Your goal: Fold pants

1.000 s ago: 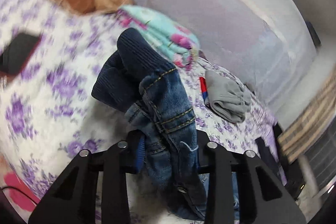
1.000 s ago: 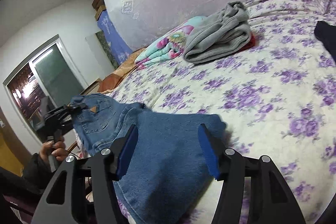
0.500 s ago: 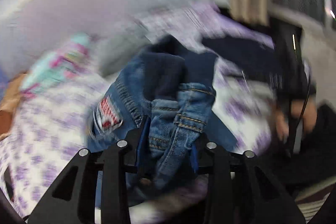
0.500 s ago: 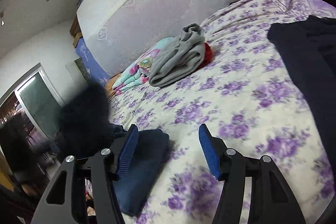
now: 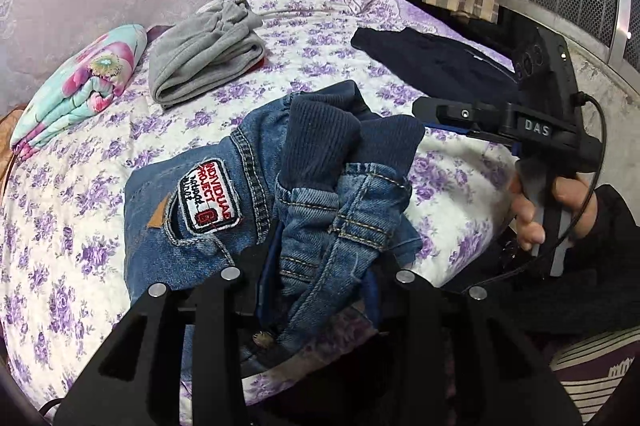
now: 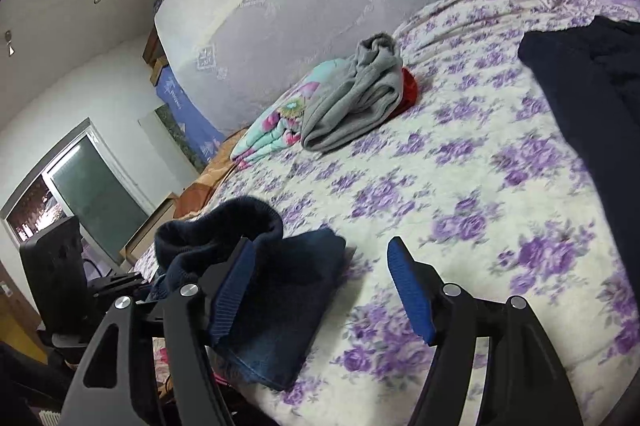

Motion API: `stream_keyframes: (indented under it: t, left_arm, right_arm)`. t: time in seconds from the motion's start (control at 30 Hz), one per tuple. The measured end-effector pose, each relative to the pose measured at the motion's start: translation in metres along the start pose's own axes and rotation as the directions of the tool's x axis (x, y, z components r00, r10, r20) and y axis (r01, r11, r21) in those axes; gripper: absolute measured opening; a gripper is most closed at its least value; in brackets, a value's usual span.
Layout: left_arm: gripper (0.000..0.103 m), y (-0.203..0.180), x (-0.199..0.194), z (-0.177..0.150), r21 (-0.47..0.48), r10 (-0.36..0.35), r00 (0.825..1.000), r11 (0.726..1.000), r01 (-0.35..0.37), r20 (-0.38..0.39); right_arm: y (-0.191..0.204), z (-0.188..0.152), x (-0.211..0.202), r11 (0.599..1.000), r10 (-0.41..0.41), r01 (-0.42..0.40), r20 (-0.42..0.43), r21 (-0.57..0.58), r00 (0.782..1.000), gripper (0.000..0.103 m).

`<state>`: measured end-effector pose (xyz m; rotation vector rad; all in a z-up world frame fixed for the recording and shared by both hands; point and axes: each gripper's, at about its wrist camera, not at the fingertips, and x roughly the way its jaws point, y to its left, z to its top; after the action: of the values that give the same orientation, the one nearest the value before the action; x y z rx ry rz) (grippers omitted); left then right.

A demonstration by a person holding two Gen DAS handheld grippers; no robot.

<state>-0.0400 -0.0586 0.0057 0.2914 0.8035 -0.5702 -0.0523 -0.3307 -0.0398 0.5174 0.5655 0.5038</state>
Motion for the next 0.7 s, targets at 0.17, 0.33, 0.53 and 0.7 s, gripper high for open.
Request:
stream_keyframes:
  t: [0.17,0.33,0.53,0.7]
  left_arm:
    - [0.041,-0.001,0.038,0.0,0.008,-0.005,1.0,1.0,0.006,-0.018]
    - [0.096,-0.023,0.029,0.002,0.064,-0.115,0.993,0.991,0.115,-0.008]
    - [0.097,-0.001,-0.018,0.002,-0.028,-0.264,0.962,0.964,0.266,0.068]
    - [0.098,0.046,-0.033,-0.014,-0.196,-0.32,0.939,0.92,0.339,0.126]
  right_arm:
    - [0.003,-0.002,0.0,1.0,0.019,-0.019,-0.021,0.018,1.0,0.072]
    - [0.014,0.0,-0.001,0.992,0.121,-0.118,-0.057,0.044,0.991,0.087]
    - [0.034,-0.002,0.003,0.993,0.115,-0.116,-0.086,-0.009,0.99,0.087]
    - [0.095,0.002,0.007,0.952,0.122,-0.152,-0.125,-0.265,0.985,0.074]
